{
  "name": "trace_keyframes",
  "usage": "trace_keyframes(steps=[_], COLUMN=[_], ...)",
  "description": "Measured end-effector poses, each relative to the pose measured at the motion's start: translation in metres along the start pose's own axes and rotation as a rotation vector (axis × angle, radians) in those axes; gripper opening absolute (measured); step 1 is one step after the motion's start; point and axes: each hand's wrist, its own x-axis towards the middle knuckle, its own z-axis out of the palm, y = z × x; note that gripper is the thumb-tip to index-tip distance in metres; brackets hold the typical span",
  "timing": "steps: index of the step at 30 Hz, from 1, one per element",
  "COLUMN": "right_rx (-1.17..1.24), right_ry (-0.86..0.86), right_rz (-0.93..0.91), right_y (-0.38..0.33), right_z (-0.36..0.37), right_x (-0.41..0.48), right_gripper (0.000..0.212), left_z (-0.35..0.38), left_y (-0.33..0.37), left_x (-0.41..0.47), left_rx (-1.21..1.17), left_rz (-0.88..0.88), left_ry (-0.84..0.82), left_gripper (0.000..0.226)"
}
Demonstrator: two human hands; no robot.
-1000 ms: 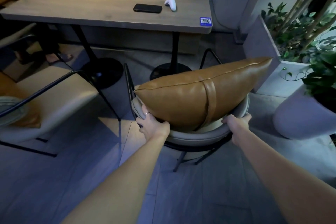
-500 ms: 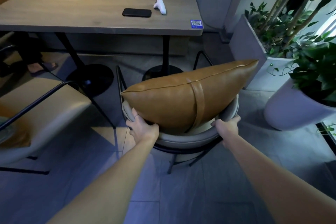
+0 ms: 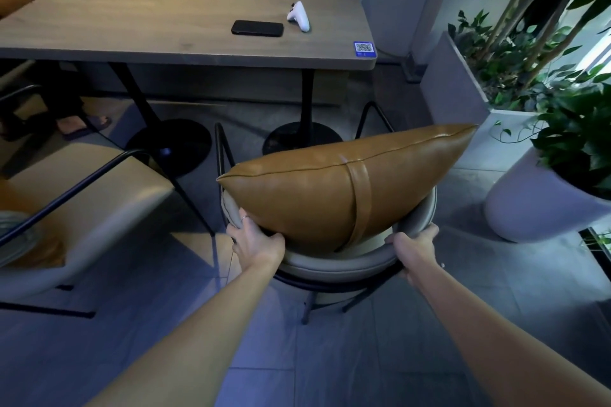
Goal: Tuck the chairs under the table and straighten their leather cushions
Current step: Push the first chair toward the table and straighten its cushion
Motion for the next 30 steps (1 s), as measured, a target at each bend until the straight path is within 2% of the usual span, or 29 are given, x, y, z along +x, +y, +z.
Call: trace_keyframes(steps=[4,14,23,30], right_rx=[-0.012,0.060,0.068,0.070], right_ry=[0.002,0.055,0.020,-0.007], right_rz=[-0.031,-0.025,-0.048,-0.061], right_y=[-0.011,0.007,0.003,-0.003], right_z=[0.006,0.005,0.021,0.047], right_x=[-0.049,-0.033,-0.060,-0.073], right_gripper=[0.087,0.081,0.079,0.091], left_z=[-0.011,-0.008,-0.029,-0.051], left_y=[-0.005,-0.011,-0.011,-0.009], left_x=[0.007,-0.003,0.014,0.047], left_rx=[0.017,0.020,0.072,0.082], left_rz=[-0.002,0.044,0.092,0.137], left_ry=[0.014,0.007,0.007,-0.035], left_gripper=[0.062,0.061,0.054,0.052])
